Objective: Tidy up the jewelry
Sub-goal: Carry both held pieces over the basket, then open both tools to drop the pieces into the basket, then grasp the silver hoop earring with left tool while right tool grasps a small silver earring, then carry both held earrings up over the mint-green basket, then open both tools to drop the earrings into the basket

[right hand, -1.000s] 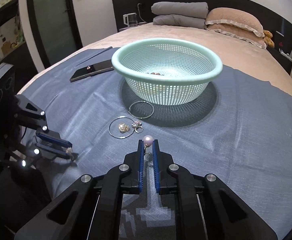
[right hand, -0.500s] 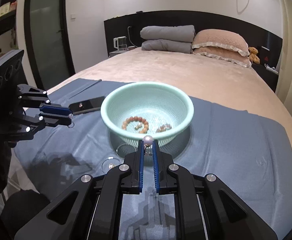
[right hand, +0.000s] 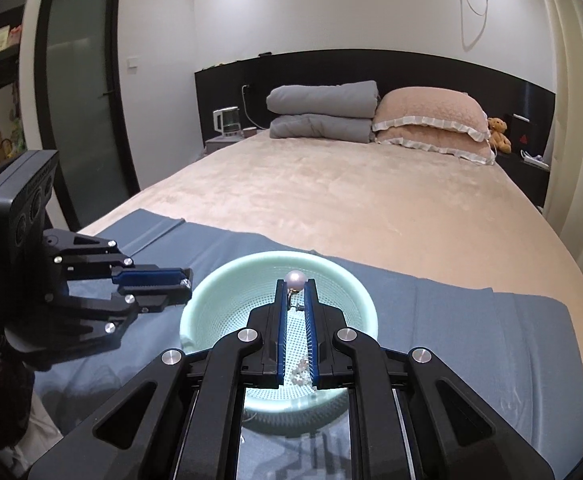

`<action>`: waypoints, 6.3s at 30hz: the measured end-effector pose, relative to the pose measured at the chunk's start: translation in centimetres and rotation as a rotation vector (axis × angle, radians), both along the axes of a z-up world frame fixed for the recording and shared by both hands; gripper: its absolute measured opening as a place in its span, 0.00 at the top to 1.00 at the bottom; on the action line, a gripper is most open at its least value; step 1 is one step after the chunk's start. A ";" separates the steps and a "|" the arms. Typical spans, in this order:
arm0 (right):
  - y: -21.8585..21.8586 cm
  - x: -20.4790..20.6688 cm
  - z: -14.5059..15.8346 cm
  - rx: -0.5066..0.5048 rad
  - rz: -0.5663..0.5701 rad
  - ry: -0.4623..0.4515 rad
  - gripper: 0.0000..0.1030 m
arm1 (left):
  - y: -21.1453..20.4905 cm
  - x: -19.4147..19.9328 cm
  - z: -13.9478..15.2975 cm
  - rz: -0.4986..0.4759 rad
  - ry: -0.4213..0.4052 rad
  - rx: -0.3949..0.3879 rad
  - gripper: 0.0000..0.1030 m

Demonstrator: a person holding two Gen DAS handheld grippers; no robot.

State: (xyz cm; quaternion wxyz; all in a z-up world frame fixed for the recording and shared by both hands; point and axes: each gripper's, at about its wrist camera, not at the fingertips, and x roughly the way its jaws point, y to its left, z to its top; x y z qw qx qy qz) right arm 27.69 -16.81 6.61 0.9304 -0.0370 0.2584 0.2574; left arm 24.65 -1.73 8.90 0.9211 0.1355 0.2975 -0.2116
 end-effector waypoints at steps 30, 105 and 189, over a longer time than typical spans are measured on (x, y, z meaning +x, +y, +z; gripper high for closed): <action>1.2 1.5 -7.3 0.009 -0.090 0.109 0.74 | 0.8 1.3 -3.2 0.036 0.082 -0.132 0.31; 2.5 -5.5 -13.7 -0.101 0.194 0.267 0.92 | -0.1 -4.9 -12.4 -0.130 0.284 -0.034 0.87; -0.8 3.3 -7.8 0.022 -0.016 0.147 0.88 | 0.9 2.4 -6.2 -0.054 0.144 0.006 0.51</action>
